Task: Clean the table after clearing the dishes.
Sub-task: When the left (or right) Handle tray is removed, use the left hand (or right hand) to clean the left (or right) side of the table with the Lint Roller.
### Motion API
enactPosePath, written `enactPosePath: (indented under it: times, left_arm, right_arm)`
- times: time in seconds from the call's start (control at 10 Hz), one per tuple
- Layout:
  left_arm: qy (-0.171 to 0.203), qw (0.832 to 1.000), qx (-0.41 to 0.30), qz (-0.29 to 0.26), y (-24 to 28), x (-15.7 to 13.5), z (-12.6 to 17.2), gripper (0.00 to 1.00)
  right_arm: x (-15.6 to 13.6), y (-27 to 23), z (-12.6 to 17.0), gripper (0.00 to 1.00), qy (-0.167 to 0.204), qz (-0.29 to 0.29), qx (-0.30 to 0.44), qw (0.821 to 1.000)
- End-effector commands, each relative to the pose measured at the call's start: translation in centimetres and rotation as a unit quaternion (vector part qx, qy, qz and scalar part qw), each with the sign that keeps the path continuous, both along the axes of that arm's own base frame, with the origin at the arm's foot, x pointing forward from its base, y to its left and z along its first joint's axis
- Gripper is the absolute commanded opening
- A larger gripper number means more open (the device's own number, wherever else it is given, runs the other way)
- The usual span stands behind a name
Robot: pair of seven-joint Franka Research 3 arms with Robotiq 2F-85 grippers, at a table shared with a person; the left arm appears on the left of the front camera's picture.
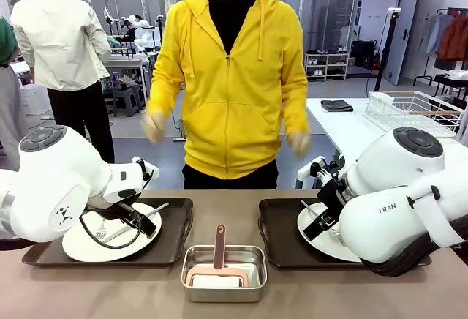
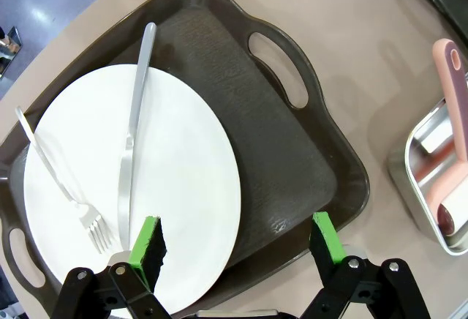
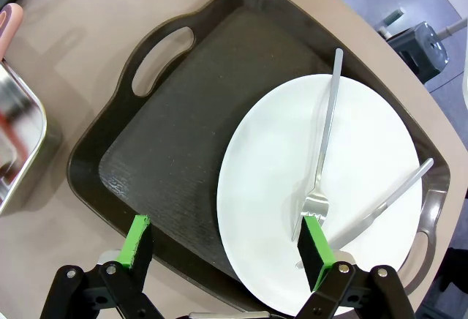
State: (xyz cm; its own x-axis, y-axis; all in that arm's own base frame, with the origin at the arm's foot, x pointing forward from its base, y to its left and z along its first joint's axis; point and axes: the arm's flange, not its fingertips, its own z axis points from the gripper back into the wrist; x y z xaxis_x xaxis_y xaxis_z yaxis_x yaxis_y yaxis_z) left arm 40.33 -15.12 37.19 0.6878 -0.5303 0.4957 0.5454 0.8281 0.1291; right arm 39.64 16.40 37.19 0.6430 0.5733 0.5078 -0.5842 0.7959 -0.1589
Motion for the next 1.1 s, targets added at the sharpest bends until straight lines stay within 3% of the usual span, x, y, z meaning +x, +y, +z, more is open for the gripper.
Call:
enactPosePath:
  times: [0.0, 0.3, 0.5, 0.6, 0.8, 1.0]
  left_arm:
    - [0.011, 1.0, -0.015, -0.002, 0.4, 0.4, 0.9, 1.0]
    - [0.085, 0.991, -0.097, -0.03, 2.3, 2.3, 4.2, 1.0]
    - [0.149, 0.972, -0.173, -0.057, 4.7, 3.1, 6.7, 1.0]
    - [0.187, 0.951, -0.239, -0.06, 6.8, 3.6, 7.6, 1.0]
    - [0.259, 0.89, -0.362, -0.095, 11.4, 3.7, 7.9, 1.0]
    - [0.241, 0.862, -0.436, -0.093, 17.5, 2.7, 8.1, 1.0]
  right_arm:
    - [0.9, -0.4, 1.5, 1.0, 0.007, 0.009, 0.005, 1.0]
    - [3.7, -2.5, 5.5, 1.0, 0.073, 0.025, 0.108, 0.991]
    - [5.3, -3.8, 7.0, 1.0, 0.151, 0.04, 0.195, 0.968]
    - [5.9, -5.0, 7.7, 1.0, 0.193, 0.046, 0.269, 0.942]
    - [6.1, -8.5, 8.9, 1.0, 0.245, 0.032, 0.401, 0.882]
    - [4.8, -13.8, 9.6, 1.0, 0.244, -0.007, 0.468, 0.85]
